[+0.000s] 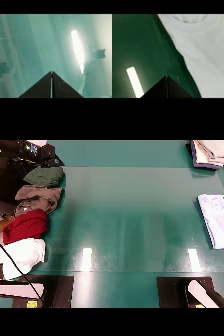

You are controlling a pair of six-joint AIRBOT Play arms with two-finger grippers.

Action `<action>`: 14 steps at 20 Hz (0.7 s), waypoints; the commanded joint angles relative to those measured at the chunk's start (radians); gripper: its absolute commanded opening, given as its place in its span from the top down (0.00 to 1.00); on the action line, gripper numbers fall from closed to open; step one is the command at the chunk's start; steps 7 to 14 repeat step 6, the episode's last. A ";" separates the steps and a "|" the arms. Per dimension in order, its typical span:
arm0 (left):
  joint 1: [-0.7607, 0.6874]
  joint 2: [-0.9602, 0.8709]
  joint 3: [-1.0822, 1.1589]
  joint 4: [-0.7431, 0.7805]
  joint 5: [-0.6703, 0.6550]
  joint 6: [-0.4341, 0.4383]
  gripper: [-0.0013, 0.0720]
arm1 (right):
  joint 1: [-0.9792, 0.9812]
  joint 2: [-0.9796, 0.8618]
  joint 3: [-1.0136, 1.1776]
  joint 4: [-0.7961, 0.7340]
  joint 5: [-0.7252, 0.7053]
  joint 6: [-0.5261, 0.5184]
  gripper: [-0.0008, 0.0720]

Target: Fold the shirts.

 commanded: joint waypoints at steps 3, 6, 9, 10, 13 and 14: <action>0.000 0.000 0.000 -0.001 0.019 0.001 0.95 | 0.190 0.001 0.052 -0.005 -0.008 0.002 0.97; 0.000 0.000 0.000 -0.001 0.026 0.001 0.95 | 0.192 0.001 0.052 -0.004 0.006 0.002 0.97; 0.000 0.000 0.000 -0.001 0.026 0.001 0.95 | 0.192 0.001 0.052 -0.004 0.006 0.002 0.97; 0.000 0.000 0.000 -0.001 0.026 0.001 0.95 | 0.192 0.001 0.052 -0.004 0.006 0.002 0.97; 0.000 0.000 0.000 -0.001 0.026 0.001 0.95 | 0.192 0.001 0.052 -0.004 0.006 0.002 0.97; 0.000 0.000 0.000 -0.001 0.026 0.001 0.95 | 0.192 0.001 0.052 -0.004 0.006 0.002 0.97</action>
